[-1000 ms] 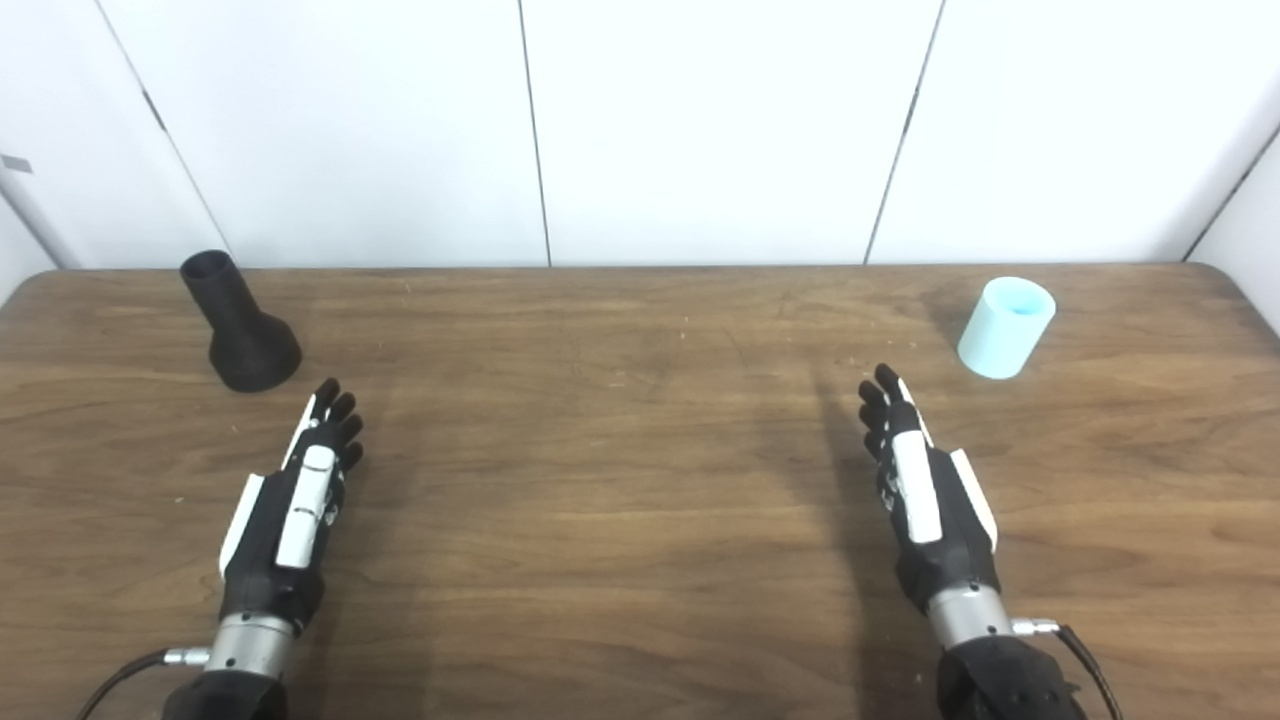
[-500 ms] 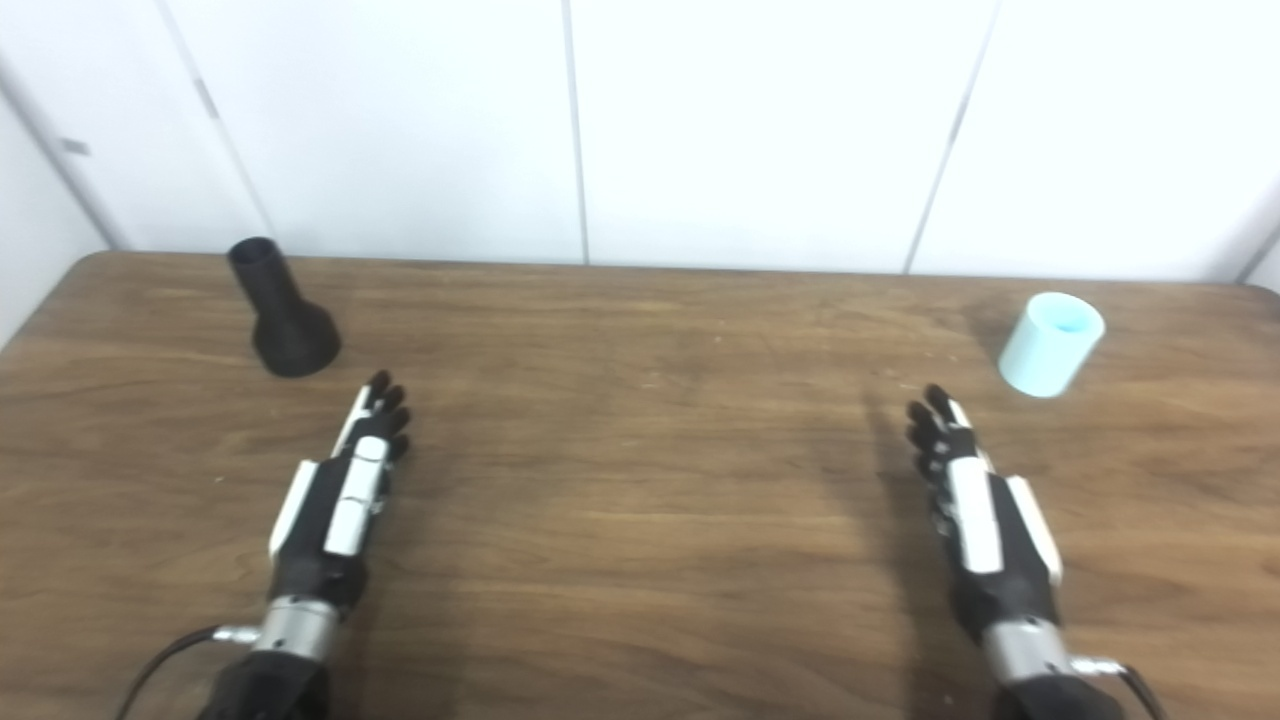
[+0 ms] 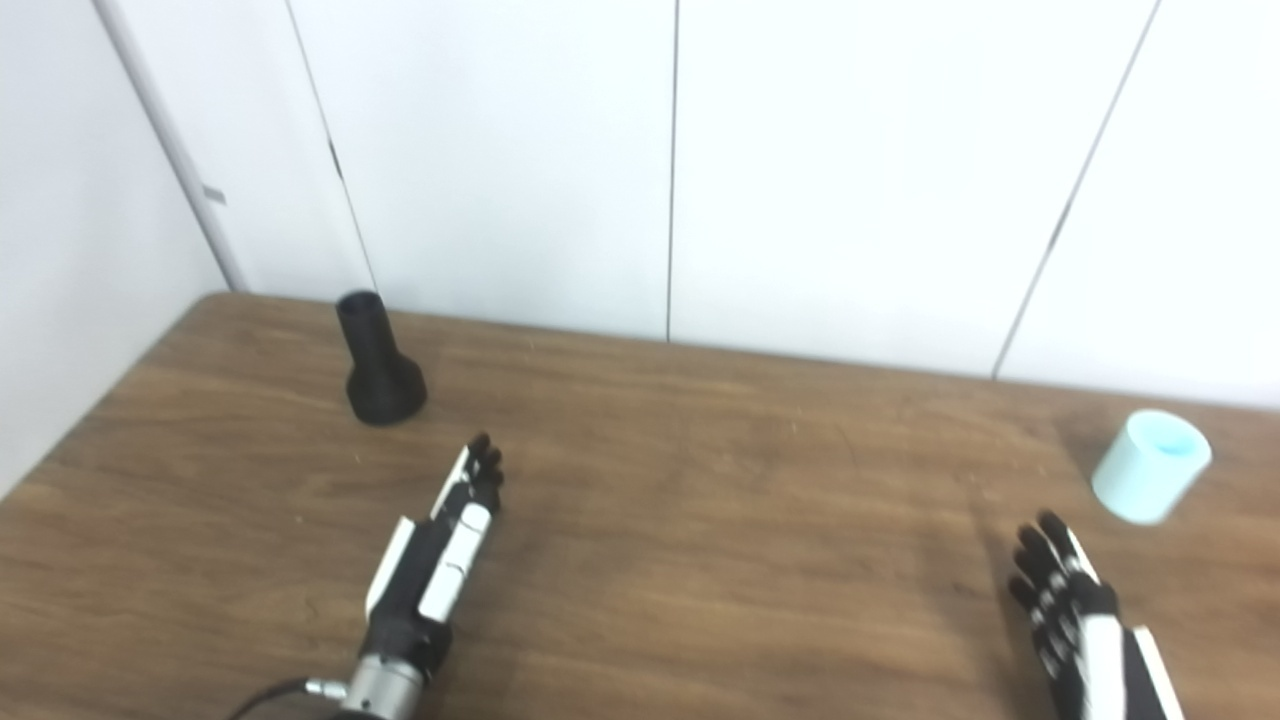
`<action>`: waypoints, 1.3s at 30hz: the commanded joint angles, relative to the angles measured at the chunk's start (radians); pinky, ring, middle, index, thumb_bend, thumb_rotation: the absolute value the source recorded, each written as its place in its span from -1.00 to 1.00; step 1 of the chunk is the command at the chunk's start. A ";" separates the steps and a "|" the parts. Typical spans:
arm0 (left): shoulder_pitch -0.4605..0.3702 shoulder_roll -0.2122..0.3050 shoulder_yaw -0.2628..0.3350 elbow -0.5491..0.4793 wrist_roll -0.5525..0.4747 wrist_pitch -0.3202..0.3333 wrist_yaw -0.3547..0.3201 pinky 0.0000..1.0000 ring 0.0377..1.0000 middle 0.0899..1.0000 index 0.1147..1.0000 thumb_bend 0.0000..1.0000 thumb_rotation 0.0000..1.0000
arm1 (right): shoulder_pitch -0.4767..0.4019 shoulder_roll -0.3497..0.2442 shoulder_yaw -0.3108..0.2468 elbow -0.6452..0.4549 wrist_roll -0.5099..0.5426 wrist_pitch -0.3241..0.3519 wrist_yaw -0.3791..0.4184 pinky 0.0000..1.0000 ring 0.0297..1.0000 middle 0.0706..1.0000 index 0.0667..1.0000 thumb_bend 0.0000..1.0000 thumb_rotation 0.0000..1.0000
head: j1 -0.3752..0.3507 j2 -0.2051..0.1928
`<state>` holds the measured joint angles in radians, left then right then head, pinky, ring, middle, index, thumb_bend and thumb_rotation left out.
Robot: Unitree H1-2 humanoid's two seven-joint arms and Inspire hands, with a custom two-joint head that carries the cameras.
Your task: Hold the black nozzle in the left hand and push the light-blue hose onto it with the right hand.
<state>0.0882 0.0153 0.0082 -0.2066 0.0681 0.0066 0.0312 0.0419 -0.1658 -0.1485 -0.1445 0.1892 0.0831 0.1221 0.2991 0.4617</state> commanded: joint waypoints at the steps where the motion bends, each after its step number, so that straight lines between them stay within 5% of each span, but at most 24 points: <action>1: -0.008 -0.006 -0.002 -0.011 0.006 -0.045 0.007 1.00 1.00 0.99 0.99 -0.19 0.68 | -0.008 -0.019 -0.006 0.010 0.011 -0.014 0.013 0.94 0.93 0.90 0.94 0.21 1.00 | 0.000 -0.003; 7: -0.012 0.009 0.020 -0.051 0.039 -0.009 0.026 0.96 0.98 0.97 0.97 0.00 0.35 | -0.011 -0.026 -0.002 0.043 0.023 -0.042 0.021 0.91 0.92 0.89 0.94 0.23 1.00 | 0.003 -0.020; 9: -0.017 0.017 0.041 -0.090 0.065 0.025 0.040 0.89 0.94 0.93 0.94 0.17 -0.06 | -0.013 -0.026 -0.001 0.056 0.026 -0.052 0.026 0.90 0.91 0.89 0.94 0.25 1.00 | 0.008 -0.026; 12: -0.039 0.033 0.081 -0.131 0.126 0.054 0.071 0.86 0.91 0.88 0.91 0.35 -0.41 | -0.017 -0.026 0.001 0.078 0.030 -0.066 0.034 0.90 0.91 0.89 0.94 0.25 1.00 | 0.015 -0.030; 17: -0.088 0.089 0.137 -0.158 0.223 0.099 0.099 0.90 0.87 0.85 0.88 0.48 -0.62 | -0.019 -0.031 0.004 0.091 0.039 -0.074 0.043 0.93 0.93 0.90 0.95 0.25 1.00 | 0.020 -0.034; 24: -0.154 0.180 0.213 -0.143 0.300 0.168 0.120 0.95 0.92 0.85 0.85 0.64 -0.61 | -0.027 -0.036 0.002 0.110 0.047 -0.081 0.050 0.92 0.92 0.90 0.95 0.26 1.00 | 0.021 -0.030; 31: -0.243 0.255 0.295 -0.014 0.270 0.210 0.141 0.99 0.97 0.91 0.87 0.73 -0.51 | -0.029 -0.033 0.003 0.115 0.044 -0.081 0.052 0.91 0.92 0.90 0.94 0.27 1.00 | 0.018 -0.027; 39: -0.349 0.382 0.268 0.203 0.299 0.187 0.141 0.97 1.00 0.93 0.86 0.80 -0.44 | -0.030 -0.030 0.001 0.117 0.044 -0.078 0.048 0.90 0.91 0.89 0.94 0.28 1.00 | 0.009 -0.018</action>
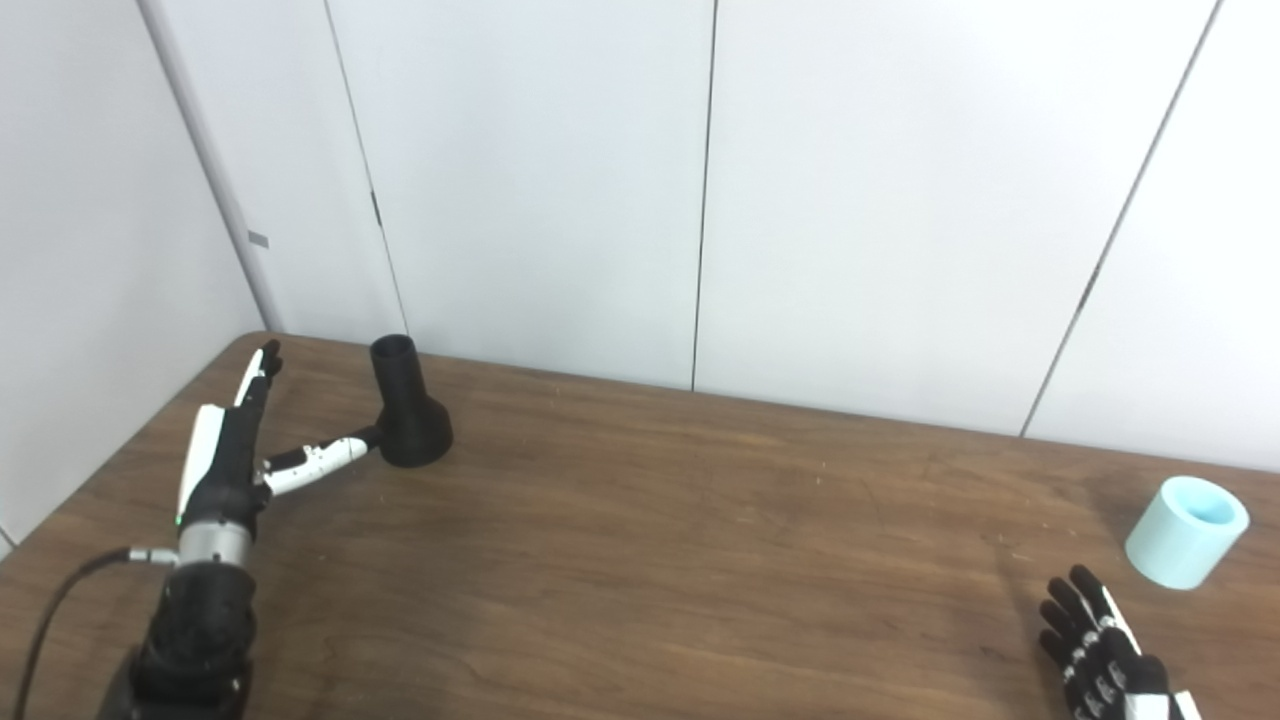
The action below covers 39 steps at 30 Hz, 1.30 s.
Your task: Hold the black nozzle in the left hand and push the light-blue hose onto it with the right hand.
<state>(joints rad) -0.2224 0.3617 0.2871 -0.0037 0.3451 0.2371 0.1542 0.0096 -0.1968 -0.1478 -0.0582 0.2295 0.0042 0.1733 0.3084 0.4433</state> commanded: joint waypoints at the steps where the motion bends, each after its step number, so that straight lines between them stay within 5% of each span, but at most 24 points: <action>1: -0.053 0.058 -0.031 0.033 0.046 -0.040 0.019 0.96 0.98 0.91 0.85 0.79 -0.46 | 0.004 0.003 0.001 0.028 0.003 0.001 -0.004 0.90 0.91 0.89 0.94 0.28 1.00 | -0.001 0.001; 6: -0.102 0.122 -0.102 0.122 0.113 0.023 0.005 0.82 0.93 0.89 0.82 0.86 -0.35 | 0.010 0.008 0.002 0.015 0.000 0.002 -0.010 0.87 0.90 0.88 0.94 0.29 1.00 | -0.002 0.004; 15: -0.176 0.221 -0.256 0.171 0.186 0.117 -0.133 1.00 0.98 0.86 0.76 0.98 -0.11 | 0.011 0.009 0.003 0.004 -0.007 0.008 -0.021 0.82 0.89 0.88 0.94 0.29 1.00 | -0.011 0.012; 25: -0.216 0.196 -0.277 0.231 0.158 0.106 -0.128 1.00 1.00 0.84 0.71 1.00 0.01 | 0.015 0.011 0.012 -0.024 -0.018 0.041 -0.038 0.70 0.87 0.84 0.94 0.27 1.00 | -0.017 0.020; 39: -0.244 0.169 -0.309 0.296 0.156 0.097 -0.125 1.00 0.95 0.80 0.68 1.00 -0.13 | 0.023 0.004 0.023 -0.055 -0.039 0.063 -0.047 0.66 0.88 0.85 0.95 0.27 1.00 | -0.020 0.035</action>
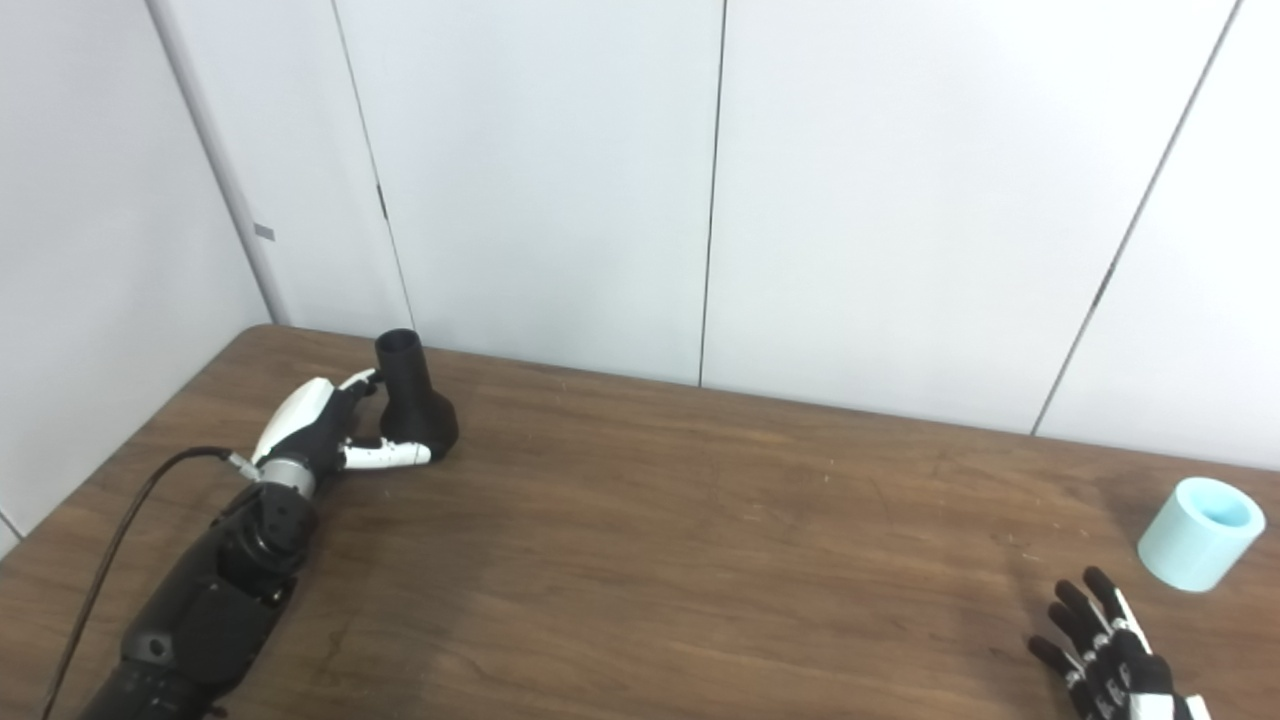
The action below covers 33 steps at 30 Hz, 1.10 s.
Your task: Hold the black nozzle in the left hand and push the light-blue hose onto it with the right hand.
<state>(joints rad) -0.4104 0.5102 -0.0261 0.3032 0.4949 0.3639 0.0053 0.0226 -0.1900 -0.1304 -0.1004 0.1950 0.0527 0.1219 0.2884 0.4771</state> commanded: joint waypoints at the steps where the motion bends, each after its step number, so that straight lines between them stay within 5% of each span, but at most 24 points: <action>1: -0.059 0.022 0.000 -0.002 0.007 -0.033 0.024 1.00 0.95 0.79 0.68 1.00 -0.13 | 0.010 -0.004 0.006 -0.013 -0.005 0.015 0.004 0.66 0.88 0.85 0.95 0.27 1.00 | 0.000 0.001; 33: -0.076 -0.008 -0.014 0.077 -0.041 -0.103 0.051 1.00 0.82 0.62 0.51 0.94 -0.45 | 0.011 0.003 0.009 -0.044 -0.012 0.035 -0.010 0.71 0.87 0.81 0.96 0.25 1.00 | -0.013 0.020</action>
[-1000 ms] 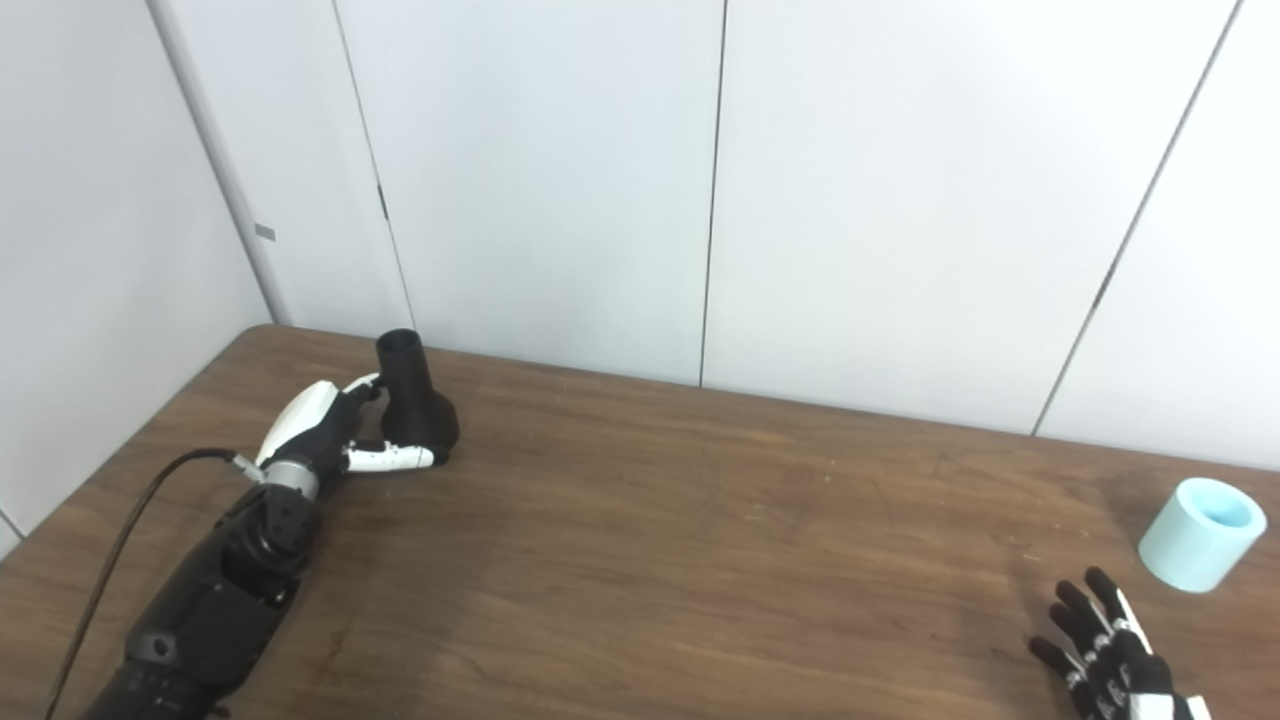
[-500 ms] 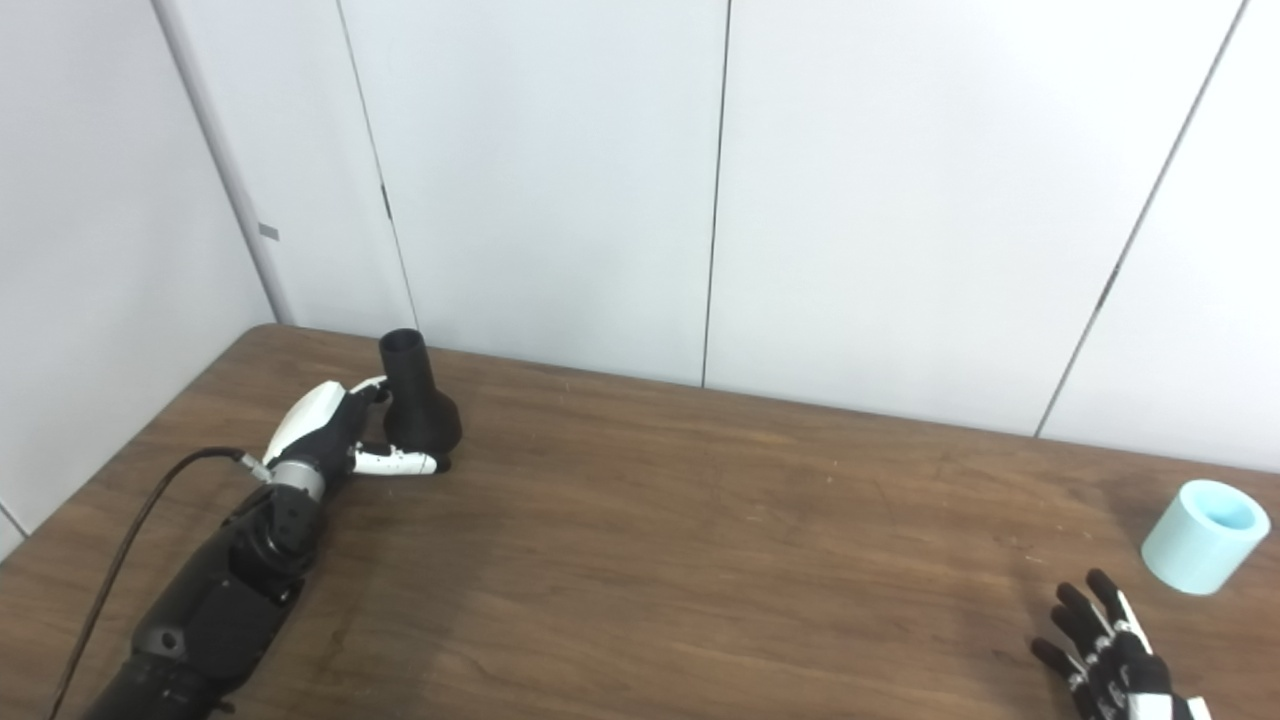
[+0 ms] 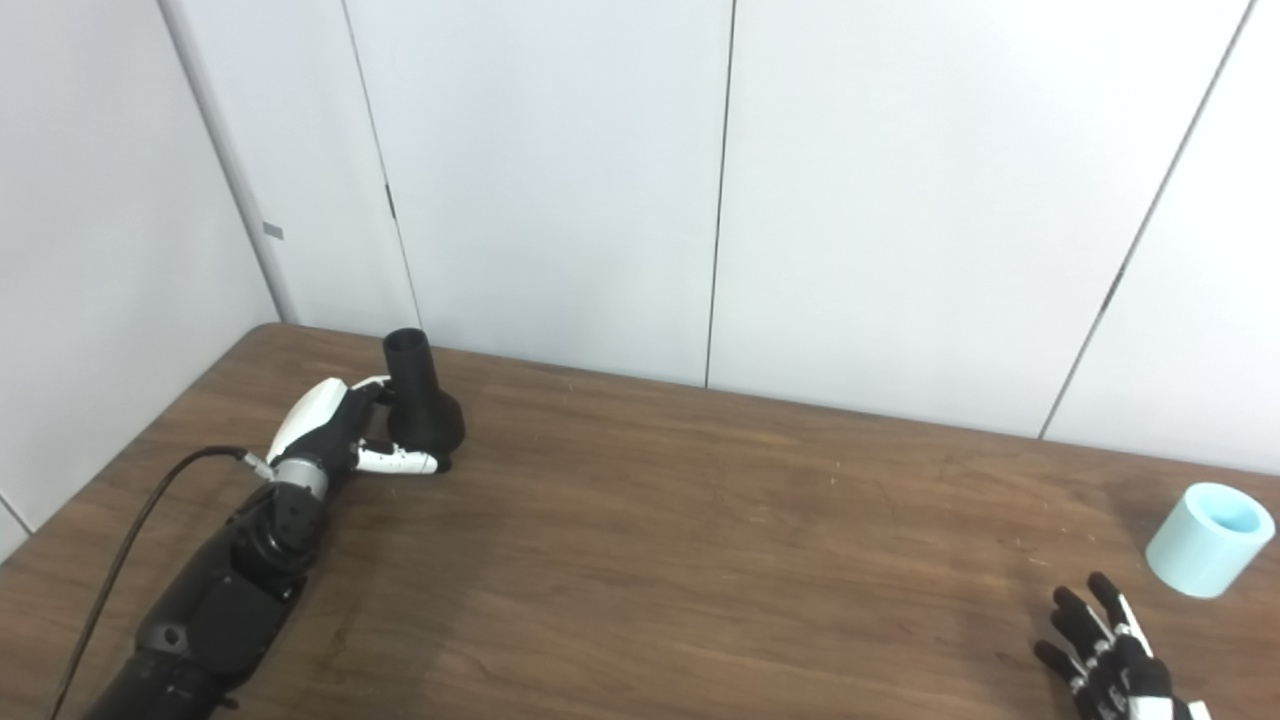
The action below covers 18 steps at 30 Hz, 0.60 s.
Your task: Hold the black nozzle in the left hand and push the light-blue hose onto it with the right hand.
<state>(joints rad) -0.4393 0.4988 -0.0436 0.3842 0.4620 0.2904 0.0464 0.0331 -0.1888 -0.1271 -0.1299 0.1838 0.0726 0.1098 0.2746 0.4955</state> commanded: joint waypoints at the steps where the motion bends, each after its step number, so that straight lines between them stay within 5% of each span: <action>1: -0.048 0.001 0.005 -0.003 -0.013 -0.034 0.011 1.00 0.81 0.61 0.50 0.93 -0.46 | 0.001 0.002 0.005 -0.015 0.000 0.016 0.002 0.71 0.87 0.80 0.96 0.25 1.00 | 0.001 0.001; 17: -0.051 -0.008 0.004 0.021 -0.032 -0.093 0.047 0.93 0.57 0.24 0.12 0.71 -0.99 | 0.001 0.006 0.004 -0.024 0.003 0.022 -0.008 0.70 0.85 0.76 0.95 0.24 1.00 | -0.007 0.011; 18: -0.048 -0.008 0.002 0.019 -0.028 -0.099 0.054 0.88 0.50 0.16 -0.01 0.39 -0.95 | 0.001 0.006 0.004 -0.024 0.003 0.022 -0.009 0.70 0.85 0.76 0.95 0.24 1.00 | -0.007 0.011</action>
<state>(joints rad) -0.4589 0.4803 -0.0380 0.4112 0.4244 0.2209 0.0848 0.0343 -0.1845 -0.1275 -0.1349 0.1852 0.0771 0.0982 0.2669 0.5047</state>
